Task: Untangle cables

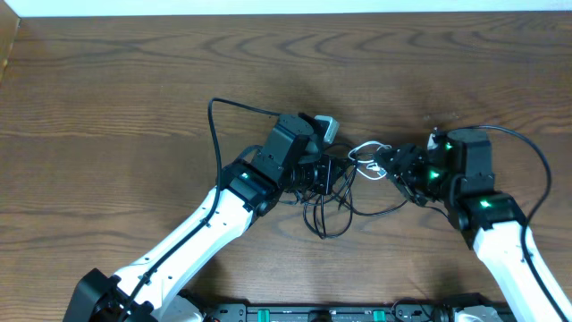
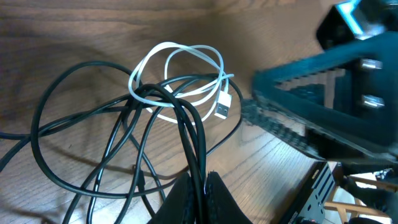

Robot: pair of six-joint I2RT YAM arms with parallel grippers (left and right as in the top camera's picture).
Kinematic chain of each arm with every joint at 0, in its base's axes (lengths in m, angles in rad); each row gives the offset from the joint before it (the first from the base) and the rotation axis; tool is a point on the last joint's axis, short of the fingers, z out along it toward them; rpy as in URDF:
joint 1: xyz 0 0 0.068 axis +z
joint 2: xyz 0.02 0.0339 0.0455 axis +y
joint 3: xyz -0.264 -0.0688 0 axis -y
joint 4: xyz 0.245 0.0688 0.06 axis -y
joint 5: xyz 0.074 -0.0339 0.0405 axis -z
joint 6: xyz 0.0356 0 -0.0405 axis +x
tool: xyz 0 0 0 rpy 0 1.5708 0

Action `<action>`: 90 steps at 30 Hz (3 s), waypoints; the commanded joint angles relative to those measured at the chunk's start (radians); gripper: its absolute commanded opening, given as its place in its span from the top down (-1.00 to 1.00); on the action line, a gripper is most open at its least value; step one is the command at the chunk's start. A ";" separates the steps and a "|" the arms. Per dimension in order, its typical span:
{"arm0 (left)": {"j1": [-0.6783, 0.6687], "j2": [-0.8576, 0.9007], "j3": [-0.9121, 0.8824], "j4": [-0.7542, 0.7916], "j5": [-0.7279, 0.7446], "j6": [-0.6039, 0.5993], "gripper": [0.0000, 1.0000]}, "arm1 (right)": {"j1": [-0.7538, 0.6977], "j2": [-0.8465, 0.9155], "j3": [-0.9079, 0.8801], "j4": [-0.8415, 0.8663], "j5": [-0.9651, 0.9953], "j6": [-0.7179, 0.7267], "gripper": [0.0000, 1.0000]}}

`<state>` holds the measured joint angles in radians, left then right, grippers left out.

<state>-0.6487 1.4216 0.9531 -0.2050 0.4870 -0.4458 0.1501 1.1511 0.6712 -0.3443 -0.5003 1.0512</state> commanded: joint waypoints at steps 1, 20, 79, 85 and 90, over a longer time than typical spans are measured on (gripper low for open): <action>0.004 -0.010 0.000 0.004 -0.008 -0.005 0.85 | 0.035 0.071 0.002 0.049 0.012 0.077 -0.06; 0.004 -0.010 0.000 -0.019 -0.008 -0.004 0.85 | -0.037 0.186 0.002 1.019 -0.300 -0.102 0.98; 0.001 -0.002 0.000 -0.080 -0.128 0.135 0.85 | 0.198 0.163 0.002 0.323 0.158 -0.078 -0.08; 0.001 -0.002 0.000 -0.080 -0.128 0.135 0.85 | 0.218 0.251 0.002 0.356 0.256 0.042 -0.08; 0.001 -0.002 0.000 -0.080 -0.128 0.135 0.85 | 0.218 0.380 0.002 0.579 0.204 0.044 0.27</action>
<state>-0.6487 1.4212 0.9520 -0.2871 0.3428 -0.3317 0.3634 1.4857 0.6685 0.1600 -0.2760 1.0695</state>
